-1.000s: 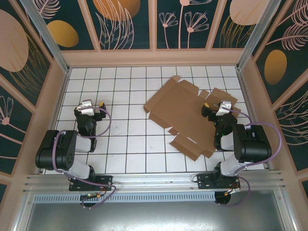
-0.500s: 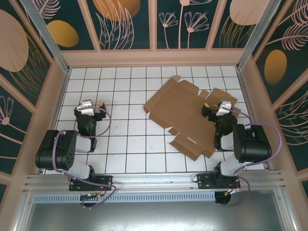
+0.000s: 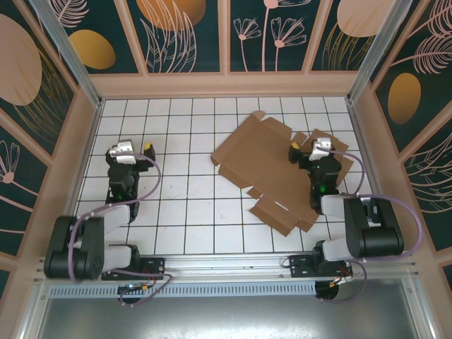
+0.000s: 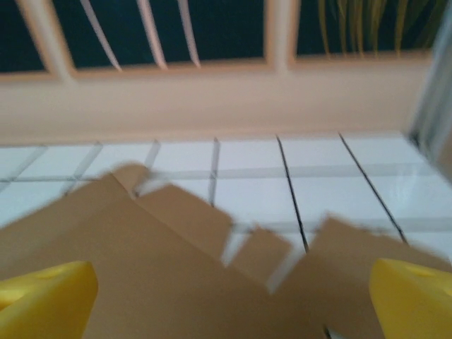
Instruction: Fold the paper box
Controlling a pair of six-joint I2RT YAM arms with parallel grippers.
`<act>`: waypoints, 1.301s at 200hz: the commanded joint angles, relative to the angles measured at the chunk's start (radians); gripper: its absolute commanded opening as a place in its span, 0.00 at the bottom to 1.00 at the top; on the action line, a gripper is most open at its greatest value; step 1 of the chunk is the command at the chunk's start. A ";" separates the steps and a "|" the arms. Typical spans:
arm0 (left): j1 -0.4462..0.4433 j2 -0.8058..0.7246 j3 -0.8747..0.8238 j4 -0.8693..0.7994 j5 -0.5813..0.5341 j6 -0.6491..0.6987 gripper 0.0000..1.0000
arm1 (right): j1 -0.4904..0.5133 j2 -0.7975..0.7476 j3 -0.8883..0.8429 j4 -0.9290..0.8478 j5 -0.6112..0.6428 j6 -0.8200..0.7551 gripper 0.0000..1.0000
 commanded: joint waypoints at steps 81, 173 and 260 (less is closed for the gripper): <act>-0.342 -0.166 0.678 -1.037 -0.059 -0.441 0.99 | 0.344 -0.267 0.609 -1.039 -0.165 0.322 0.95; -0.560 0.662 1.153 -1.092 0.147 -0.368 0.30 | 0.212 -0.253 0.368 -1.257 -0.086 0.647 0.59; -0.602 1.071 1.453 -1.260 0.207 -0.417 0.00 | 0.005 0.104 0.383 -1.189 -0.061 0.783 0.00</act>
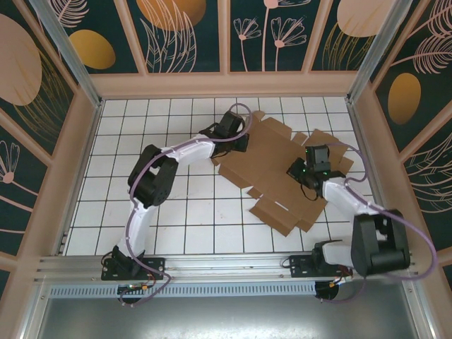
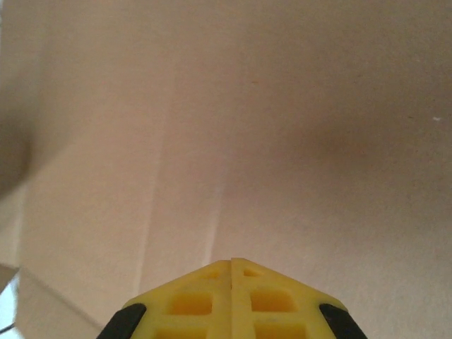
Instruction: Fold the paper box
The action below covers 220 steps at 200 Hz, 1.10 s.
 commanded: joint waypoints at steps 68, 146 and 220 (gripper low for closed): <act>-0.008 -0.032 -0.252 -0.108 -0.103 -0.133 0.00 | 0.004 0.407 0.254 -0.096 0.223 0.029 0.00; -0.056 -0.292 -0.622 -0.089 0.057 -0.165 0.00 | 0.096 0.797 0.700 -0.196 0.056 -0.122 0.00; -0.156 -0.404 -0.697 -0.018 0.235 -0.141 0.01 | 0.282 0.914 0.905 -0.157 -0.306 -0.264 0.00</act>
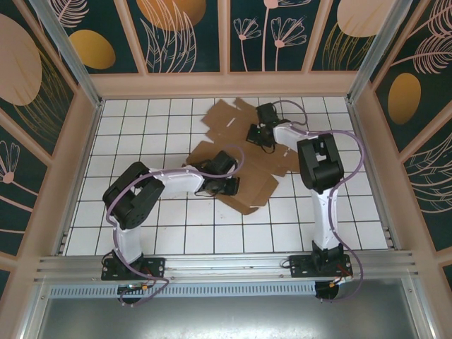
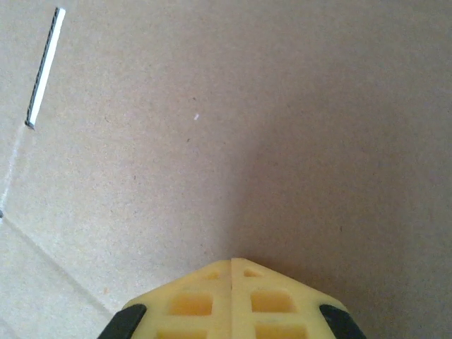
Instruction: Fold the paper box
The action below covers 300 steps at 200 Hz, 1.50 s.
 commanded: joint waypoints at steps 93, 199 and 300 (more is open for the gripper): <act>0.099 -0.249 -0.044 0.042 -0.042 -0.017 0.00 | -0.003 -0.299 -0.209 0.073 -0.262 -0.131 0.32; 0.261 0.105 0.259 -0.016 0.036 -0.033 0.00 | -0.013 -0.159 -0.203 -0.019 -0.133 -0.167 0.39; 0.260 0.045 -0.086 0.149 0.151 -0.199 0.00 | 0.081 -0.154 -0.282 -0.012 -0.133 -0.191 0.37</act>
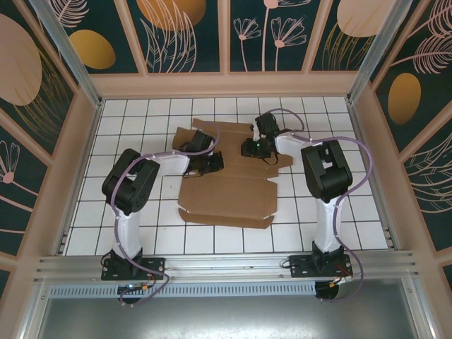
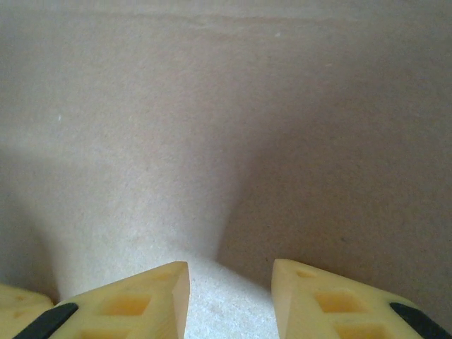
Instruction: Fold the paper box
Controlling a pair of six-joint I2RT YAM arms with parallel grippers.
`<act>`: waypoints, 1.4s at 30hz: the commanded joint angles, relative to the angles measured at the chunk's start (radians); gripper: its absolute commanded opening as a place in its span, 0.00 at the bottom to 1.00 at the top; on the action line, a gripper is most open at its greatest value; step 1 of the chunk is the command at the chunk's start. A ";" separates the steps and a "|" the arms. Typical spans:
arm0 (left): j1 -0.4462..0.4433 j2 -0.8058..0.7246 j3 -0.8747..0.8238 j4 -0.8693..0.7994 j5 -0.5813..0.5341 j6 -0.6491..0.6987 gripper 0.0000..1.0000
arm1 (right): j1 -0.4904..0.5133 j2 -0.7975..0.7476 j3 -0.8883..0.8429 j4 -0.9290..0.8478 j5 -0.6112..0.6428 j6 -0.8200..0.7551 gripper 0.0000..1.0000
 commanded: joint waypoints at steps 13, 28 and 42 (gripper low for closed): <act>-0.005 -0.132 -0.283 -0.008 -0.003 -0.063 0.00 | 0.101 -0.103 -0.233 0.060 0.082 0.056 0.36; -0.002 -0.215 -0.077 -0.073 0.040 -0.004 0.00 | 0.068 -0.295 -0.217 0.127 0.002 0.008 0.55; 0.064 0.259 0.549 -0.274 0.050 0.031 0.00 | -0.187 -0.180 -0.027 0.128 -0.081 0.128 0.75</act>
